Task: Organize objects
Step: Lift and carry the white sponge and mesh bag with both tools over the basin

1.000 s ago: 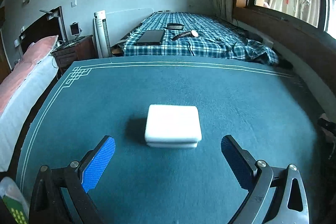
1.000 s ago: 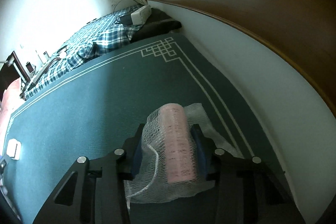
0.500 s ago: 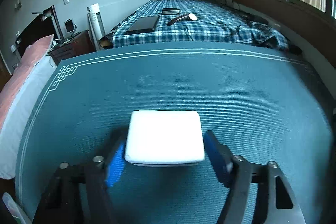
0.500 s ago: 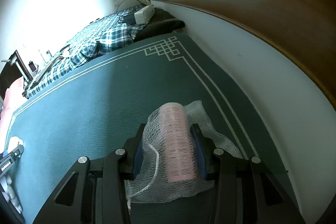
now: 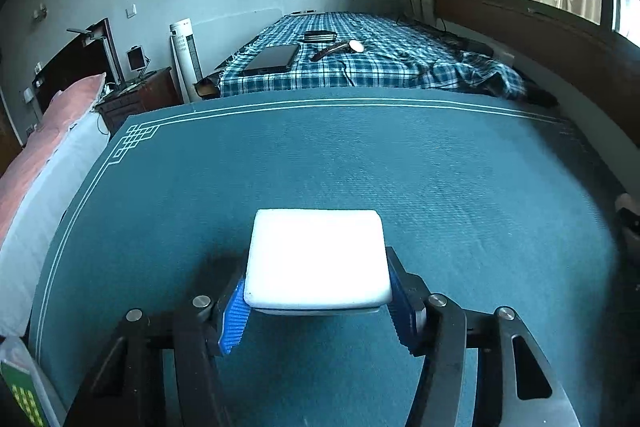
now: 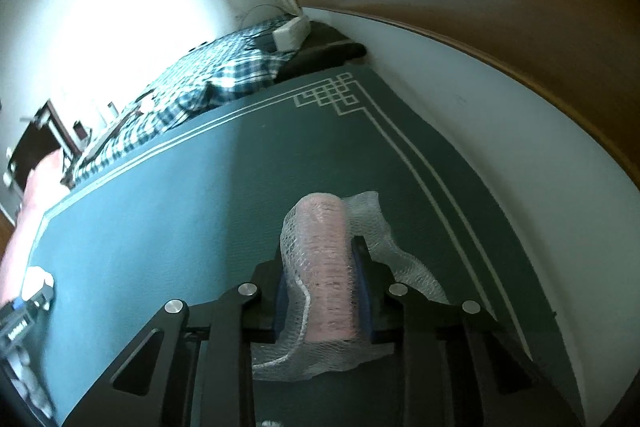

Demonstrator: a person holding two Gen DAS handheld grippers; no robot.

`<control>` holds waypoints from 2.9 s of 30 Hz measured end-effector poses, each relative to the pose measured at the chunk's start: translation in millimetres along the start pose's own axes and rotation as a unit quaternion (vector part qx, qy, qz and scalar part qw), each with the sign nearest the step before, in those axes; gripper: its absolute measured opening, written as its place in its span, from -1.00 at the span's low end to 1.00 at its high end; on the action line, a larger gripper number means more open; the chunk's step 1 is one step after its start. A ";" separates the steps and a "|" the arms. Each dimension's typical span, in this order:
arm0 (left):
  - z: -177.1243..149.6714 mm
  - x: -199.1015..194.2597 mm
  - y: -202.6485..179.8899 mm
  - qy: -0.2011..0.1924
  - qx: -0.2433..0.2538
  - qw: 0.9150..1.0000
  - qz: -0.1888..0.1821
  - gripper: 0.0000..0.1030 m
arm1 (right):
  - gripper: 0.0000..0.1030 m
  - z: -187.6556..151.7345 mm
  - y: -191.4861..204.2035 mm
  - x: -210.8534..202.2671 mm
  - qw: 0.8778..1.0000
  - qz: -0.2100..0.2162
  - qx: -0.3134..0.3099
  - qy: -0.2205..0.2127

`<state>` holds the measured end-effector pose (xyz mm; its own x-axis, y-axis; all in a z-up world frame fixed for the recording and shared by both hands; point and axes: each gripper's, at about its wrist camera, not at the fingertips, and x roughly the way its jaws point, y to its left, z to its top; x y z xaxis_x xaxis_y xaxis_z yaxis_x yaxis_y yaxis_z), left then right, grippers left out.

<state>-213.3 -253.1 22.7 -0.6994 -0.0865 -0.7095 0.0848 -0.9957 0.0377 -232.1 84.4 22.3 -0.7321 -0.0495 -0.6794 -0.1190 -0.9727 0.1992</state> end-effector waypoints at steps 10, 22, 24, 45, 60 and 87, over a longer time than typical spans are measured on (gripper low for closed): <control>-21.4 -44.9 -10.6 -0.015 -0.004 1.000 -0.018 0.20 | -0.46 -43.7 10.9 -39.9 0.999 0.052 -0.011 -0.007; -66.3 -110.0 -7.3 -0.032 -0.001 0.999 -0.040 0.21 | -0.46 -92.6 18.1 -82.9 0.998 0.068 -0.017 -0.006; -73.5 -120.4 -2.0 -0.037 -0.004 0.998 -0.043 0.21 | -0.46 -101.3 22.5 -90.0 0.997 0.067 -0.024 -0.005; -140.0 -194.9 106.1 -0.073 -0.069 0.995 0.015 0.21 | -0.46 -191.8 164.8 -166.7 0.973 0.187 -0.135 0.011; -187.4 -207.4 189.2 -0.054 -0.103 0.991 0.059 0.21 | -0.46 -217.9 274.8 -194.0 0.940 0.275 -0.200 0.016; -212.8 -203.0 231.1 -0.062 -0.127 0.990 -0.009 0.45 | -0.44 -226.1 452.0 -226.0 0.864 0.405 -0.300 0.021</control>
<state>99.3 -458.5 25.7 -0.7831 -0.0871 -0.6158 0.2359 -0.9577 -0.1646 31.2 -395.4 106.1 -0.3866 -0.7639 -0.5166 0.7986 -0.5575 0.2267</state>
